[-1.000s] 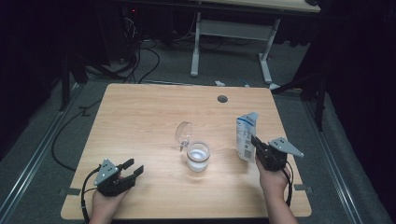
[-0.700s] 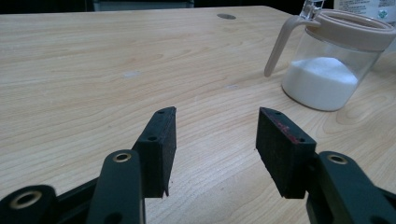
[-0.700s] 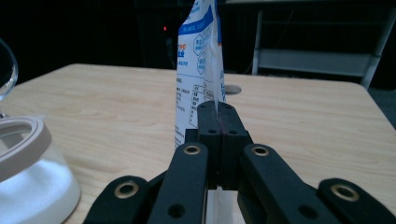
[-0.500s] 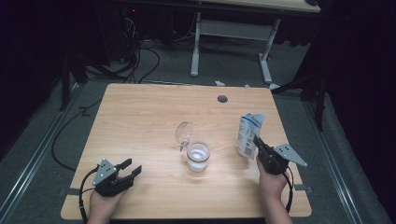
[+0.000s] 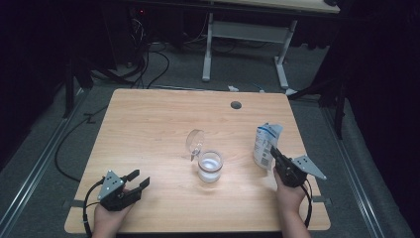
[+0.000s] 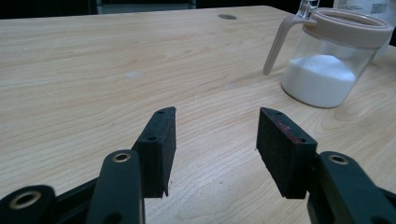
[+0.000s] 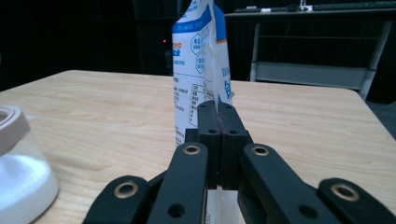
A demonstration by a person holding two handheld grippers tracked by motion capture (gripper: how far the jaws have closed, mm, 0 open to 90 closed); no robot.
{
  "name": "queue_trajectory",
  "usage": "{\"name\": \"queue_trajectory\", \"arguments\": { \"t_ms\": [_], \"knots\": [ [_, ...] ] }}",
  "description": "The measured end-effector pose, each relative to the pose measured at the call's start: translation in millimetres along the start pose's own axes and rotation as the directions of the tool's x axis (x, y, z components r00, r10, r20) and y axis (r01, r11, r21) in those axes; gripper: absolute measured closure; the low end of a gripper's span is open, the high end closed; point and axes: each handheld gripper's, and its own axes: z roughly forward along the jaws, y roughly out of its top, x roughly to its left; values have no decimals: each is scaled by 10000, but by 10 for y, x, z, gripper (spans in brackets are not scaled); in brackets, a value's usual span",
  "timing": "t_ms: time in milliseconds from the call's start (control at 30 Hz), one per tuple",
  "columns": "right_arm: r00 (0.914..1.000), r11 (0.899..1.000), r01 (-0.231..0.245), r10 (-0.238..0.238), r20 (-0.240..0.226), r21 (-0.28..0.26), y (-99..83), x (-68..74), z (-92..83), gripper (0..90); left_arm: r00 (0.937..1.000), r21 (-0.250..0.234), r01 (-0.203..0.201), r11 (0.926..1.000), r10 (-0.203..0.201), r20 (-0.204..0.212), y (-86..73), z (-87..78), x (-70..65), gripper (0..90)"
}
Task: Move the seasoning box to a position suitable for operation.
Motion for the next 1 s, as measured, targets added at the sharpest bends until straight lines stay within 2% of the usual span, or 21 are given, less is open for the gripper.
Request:
{"name": "queue_trajectory", "arguments": {
  "t_ms": [200,400,633,767,900,1000],
  "knots": [
    [9999,9998,164,-165,21,118,-48,33,-76,899,9998,13,-89,10000,88,160,-8,-25,9,477],
    [9994,9993,313,-316,119,227,-78,53,-115,891,9998,-47,52,10000,-51,206,-8,-36,33,476],
    [9995,9985,231,-241,180,501,-104,43,-143,846,9998,55,92,9999,-93,202,-19,-33,52,475],
    [9996,9980,166,-180,226,615,-102,39,-149,775,9997,81,89,9999,-91,242,-24,-23,56,475],
    [9998,9967,18,-36,217,816,-101,19,-132,666,9993,89,123,9999,-126,352,-22,-21,57,476],
    [9996,9962,82,-107,280,867,-97,26,-126,599,9993,84,123,9999,-126,356,-22,-19,53,477]
  ]
}}
